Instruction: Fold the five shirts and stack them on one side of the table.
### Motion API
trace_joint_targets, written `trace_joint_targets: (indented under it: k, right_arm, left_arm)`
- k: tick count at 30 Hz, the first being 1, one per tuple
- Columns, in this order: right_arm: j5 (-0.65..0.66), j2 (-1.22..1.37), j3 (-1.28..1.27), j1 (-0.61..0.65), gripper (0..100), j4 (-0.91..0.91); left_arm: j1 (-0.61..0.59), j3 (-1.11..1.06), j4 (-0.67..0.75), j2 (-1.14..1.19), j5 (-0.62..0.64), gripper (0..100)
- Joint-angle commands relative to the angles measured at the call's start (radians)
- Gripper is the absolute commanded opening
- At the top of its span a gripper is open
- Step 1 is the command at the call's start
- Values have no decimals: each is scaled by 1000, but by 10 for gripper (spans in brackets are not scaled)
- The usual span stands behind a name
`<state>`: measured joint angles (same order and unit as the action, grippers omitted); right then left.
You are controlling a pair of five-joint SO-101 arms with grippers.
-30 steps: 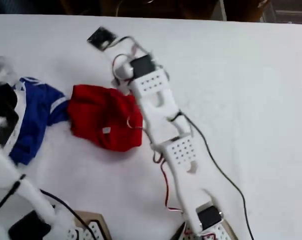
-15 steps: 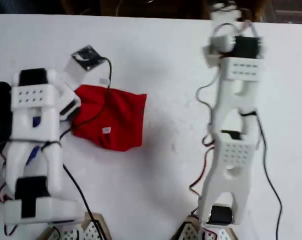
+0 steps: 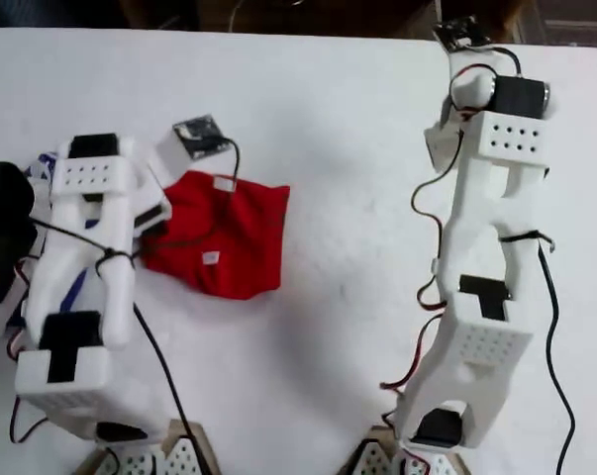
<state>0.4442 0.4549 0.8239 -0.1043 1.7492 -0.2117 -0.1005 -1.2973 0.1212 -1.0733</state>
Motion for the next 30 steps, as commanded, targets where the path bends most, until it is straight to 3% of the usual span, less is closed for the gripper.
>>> trace_joint_targets:
  k: [1,12,17,24,29,30]
  right_arm:
    - [0,-68,0,-7,18,19]
    - [0,-68,-3,-5,18,21]
    - [-2,-68,-3,-5,18,21]
    - [-2,-68,-3,-7,18,21]
    - [-3,-68,-5,-7,18,21]
    - [-3,-68,-5,-7,18,21]
  left_arm:
    - [35,4,21,12,-20,188]
    - [46,139,23,86,-18,188]
    - [61,236,26,230,-17,188]
    - [61,498,-199,377,-18,177]
    - [60,653,-327,417,-23,17]
    - [60,670,-351,420,-25,28]
